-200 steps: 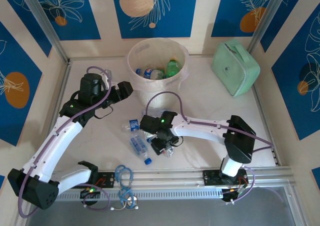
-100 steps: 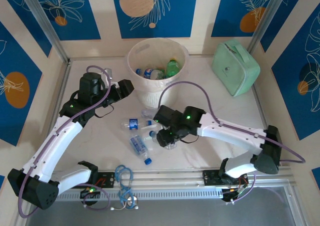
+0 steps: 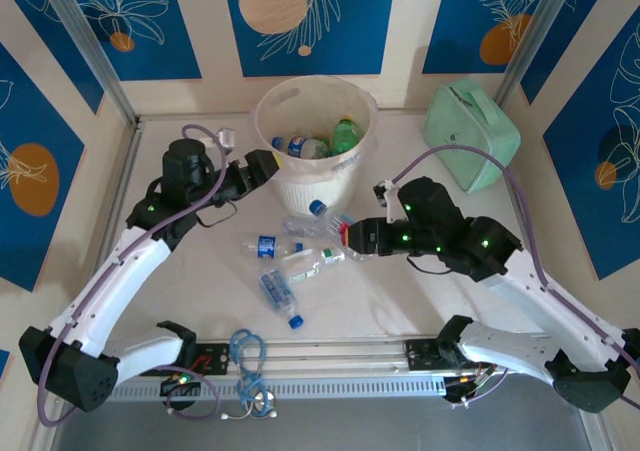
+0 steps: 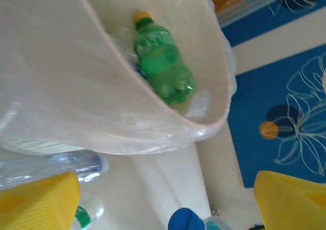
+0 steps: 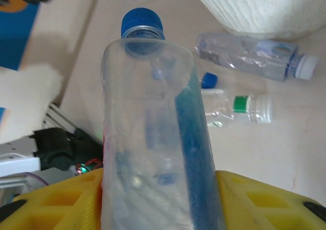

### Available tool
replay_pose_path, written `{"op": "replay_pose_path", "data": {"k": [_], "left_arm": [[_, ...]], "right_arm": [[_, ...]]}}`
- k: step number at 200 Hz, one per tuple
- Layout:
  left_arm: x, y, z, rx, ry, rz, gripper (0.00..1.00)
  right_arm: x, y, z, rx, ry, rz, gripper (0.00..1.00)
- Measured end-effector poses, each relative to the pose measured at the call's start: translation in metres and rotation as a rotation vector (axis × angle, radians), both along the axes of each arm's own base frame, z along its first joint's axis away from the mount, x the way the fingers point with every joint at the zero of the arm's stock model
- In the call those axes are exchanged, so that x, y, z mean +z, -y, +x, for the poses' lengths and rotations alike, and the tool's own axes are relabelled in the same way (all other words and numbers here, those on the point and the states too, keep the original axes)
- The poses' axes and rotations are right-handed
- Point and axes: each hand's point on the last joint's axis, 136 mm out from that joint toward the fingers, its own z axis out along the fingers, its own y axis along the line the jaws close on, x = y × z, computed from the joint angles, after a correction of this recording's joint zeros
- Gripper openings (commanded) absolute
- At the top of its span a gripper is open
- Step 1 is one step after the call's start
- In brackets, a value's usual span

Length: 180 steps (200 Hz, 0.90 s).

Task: Put the plastic bottles in the bin

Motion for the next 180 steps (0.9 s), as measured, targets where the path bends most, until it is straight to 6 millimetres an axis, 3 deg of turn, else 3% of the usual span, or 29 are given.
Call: {"op": "replay_pose_path", "data": {"k": [34, 53, 78, 100, 127, 154, 180], "left_arm": [[-0.002, 0.036, -0.017, -0.116, -0.010, -0.023, 0.89], [-0.001, 0.034, -0.017, -0.104, -0.003, -0.017, 0.89], [0.003, 0.028, -0.012, -0.060, 0.013, 0.011, 0.90], [-0.005, 0.007, -0.009, 0.041, 0.001, 0.077, 0.88], [-0.028, -0.034, -0.005, 0.207, -0.064, 0.197, 0.88], [-0.058, -0.069, -0.012, 0.316, -0.135, 0.284, 0.92], [-0.089, -0.088, -0.026, 0.362, -0.220, 0.341, 0.94]], "right_arm": [[0.014, -0.004, 0.004, -0.004, 0.011, 0.066, 0.51], [0.029, -0.005, 0.005, -0.006, 0.032, 0.100, 0.52], [0.067, -0.004, 0.013, -0.022, 0.107, 0.172, 0.52], [0.101, -0.003, 0.026, -0.052, 0.174, 0.226, 0.52], [0.130, -0.007, 0.057, -0.102, 0.217, 0.250, 0.52], [0.137, -0.012, 0.101, -0.162, 0.216, 0.230, 0.52], [0.131, -0.011, 0.141, -0.222, 0.190, 0.199, 0.52]]}}
